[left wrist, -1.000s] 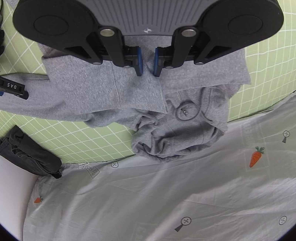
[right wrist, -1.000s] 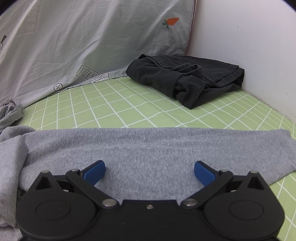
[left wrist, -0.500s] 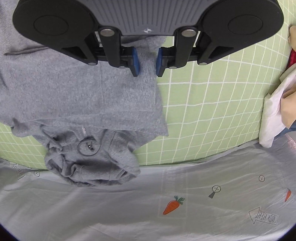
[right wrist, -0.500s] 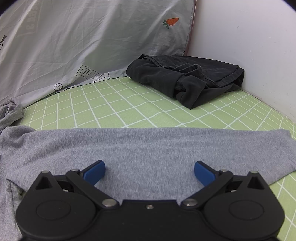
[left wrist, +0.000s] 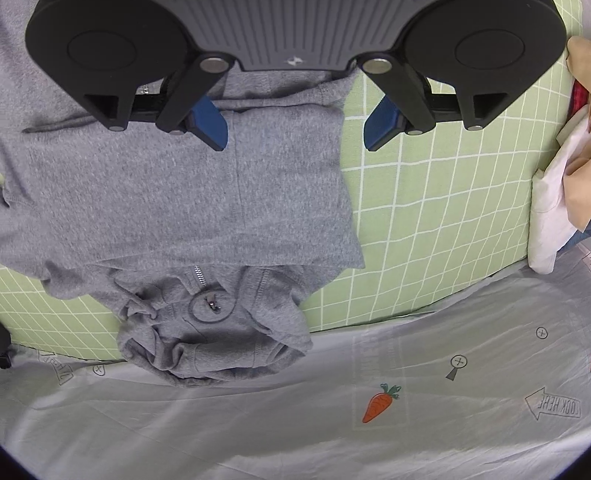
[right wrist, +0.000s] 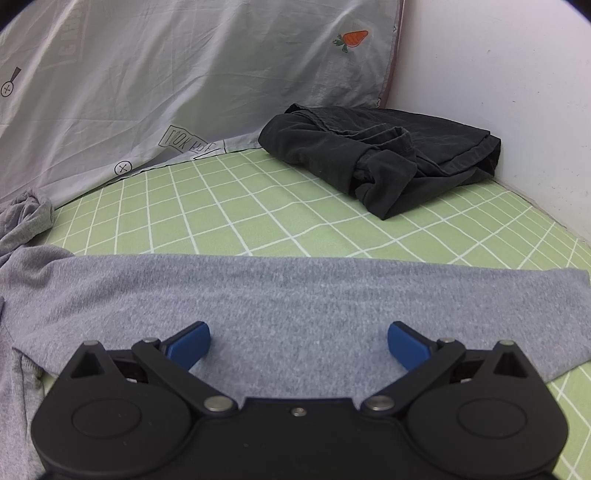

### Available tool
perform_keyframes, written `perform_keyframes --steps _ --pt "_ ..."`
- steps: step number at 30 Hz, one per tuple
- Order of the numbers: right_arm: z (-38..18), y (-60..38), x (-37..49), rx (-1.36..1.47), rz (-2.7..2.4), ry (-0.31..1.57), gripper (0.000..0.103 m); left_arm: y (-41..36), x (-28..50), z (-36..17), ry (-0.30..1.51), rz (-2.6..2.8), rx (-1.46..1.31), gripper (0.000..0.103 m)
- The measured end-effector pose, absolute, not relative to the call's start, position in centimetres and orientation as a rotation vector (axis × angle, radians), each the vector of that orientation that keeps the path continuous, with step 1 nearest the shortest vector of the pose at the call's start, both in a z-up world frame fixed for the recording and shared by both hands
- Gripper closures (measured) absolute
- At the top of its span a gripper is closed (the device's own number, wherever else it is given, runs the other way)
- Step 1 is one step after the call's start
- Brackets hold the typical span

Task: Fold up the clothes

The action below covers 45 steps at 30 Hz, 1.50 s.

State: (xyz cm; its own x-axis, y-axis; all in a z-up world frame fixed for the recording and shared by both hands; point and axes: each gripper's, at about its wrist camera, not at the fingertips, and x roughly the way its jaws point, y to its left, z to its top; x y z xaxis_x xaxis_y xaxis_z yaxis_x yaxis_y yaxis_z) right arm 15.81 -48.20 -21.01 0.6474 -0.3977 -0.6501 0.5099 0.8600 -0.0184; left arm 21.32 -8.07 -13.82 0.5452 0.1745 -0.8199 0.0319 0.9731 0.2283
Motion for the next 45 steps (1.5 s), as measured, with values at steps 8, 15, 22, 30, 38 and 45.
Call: perform_keyframes --steps 8,15,22,30,38,45 --pt "-21.5 -58.5 10.7 0.272 -0.834 0.666 0.0 -10.7 20.9 -14.1 1.008 0.015 0.287 0.021" --pt "-21.6 -64.5 7.4 0.232 -0.936 0.667 0.0 -11.9 21.0 -14.2 1.024 0.0 0.302 0.021" --pt "-21.8 -65.1 7.9 0.321 -0.932 0.647 0.0 -12.3 20.7 -14.1 1.025 0.0 0.306 0.021" --pt "-21.6 -61.6 9.3 0.278 -0.786 0.637 0.022 -11.6 20.6 -14.0 1.031 0.012 0.268 0.021" --pt "-20.7 -58.1 9.1 0.411 -0.713 0.591 0.076 -10.7 20.9 -14.2 1.04 0.021 0.232 0.021" --pt "-24.1 -56.1 9.9 1.19 -0.455 0.425 0.093 -9.7 21.0 -14.5 1.048 0.042 0.191 0.021"
